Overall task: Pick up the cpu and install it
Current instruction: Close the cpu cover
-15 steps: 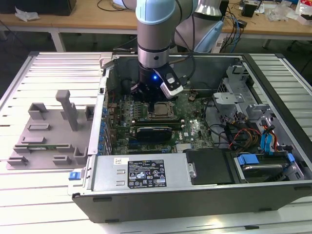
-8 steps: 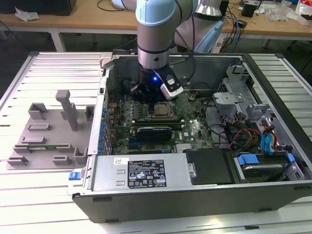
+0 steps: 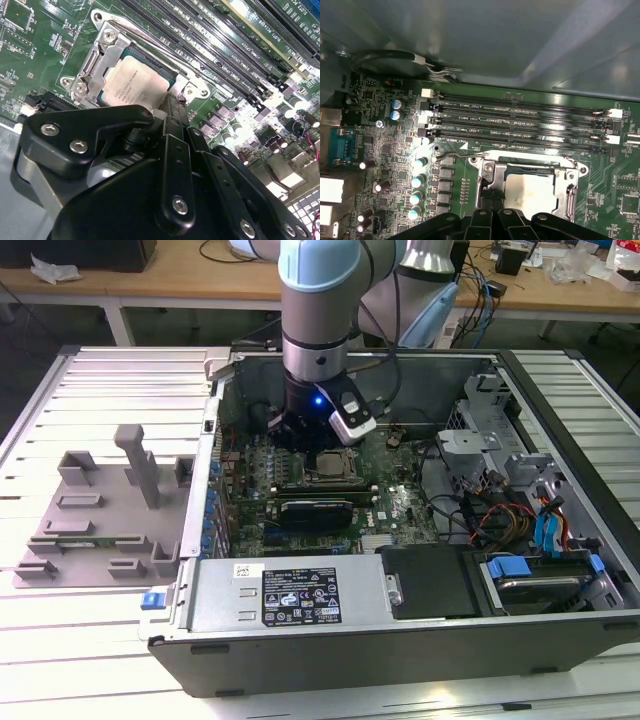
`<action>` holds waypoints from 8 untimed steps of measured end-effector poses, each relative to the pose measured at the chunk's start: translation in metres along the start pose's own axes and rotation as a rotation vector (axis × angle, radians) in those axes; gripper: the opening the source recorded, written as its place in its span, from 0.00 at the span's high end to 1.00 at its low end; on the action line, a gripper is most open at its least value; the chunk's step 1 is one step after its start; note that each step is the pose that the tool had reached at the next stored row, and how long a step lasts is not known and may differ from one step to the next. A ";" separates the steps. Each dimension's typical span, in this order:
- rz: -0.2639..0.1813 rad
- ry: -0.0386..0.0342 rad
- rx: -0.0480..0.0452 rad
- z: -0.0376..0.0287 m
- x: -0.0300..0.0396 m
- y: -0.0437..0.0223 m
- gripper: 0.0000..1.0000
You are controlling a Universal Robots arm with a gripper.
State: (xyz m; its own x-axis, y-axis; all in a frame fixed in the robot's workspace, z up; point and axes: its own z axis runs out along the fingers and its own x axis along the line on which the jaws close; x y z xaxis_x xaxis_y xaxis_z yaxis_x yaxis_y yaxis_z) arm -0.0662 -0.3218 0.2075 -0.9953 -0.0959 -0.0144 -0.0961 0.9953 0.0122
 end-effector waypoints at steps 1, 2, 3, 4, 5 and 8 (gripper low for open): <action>0.000 0.0001 0.0000 -0.0006 0.0000 0.0000 0.89; 0.000 0.0001 0.0000 -0.0014 0.0000 0.0000 0.89; 0.000 0.0001 0.0001 -0.0034 0.0000 0.0000 0.89; 0.000 0.0000 0.0000 -0.0072 -0.0001 0.0001 0.89; 0.000 0.0000 0.0001 -0.0081 -0.0001 0.0001 0.89; 0.000 0.0000 0.0000 -0.0125 -0.0002 0.0002 0.89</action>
State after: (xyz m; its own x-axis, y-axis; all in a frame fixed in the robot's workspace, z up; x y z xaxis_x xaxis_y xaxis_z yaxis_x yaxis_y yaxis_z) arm -0.0662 -0.3218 0.2200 -0.9953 -0.0959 -0.0144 -0.0960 0.9953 0.0123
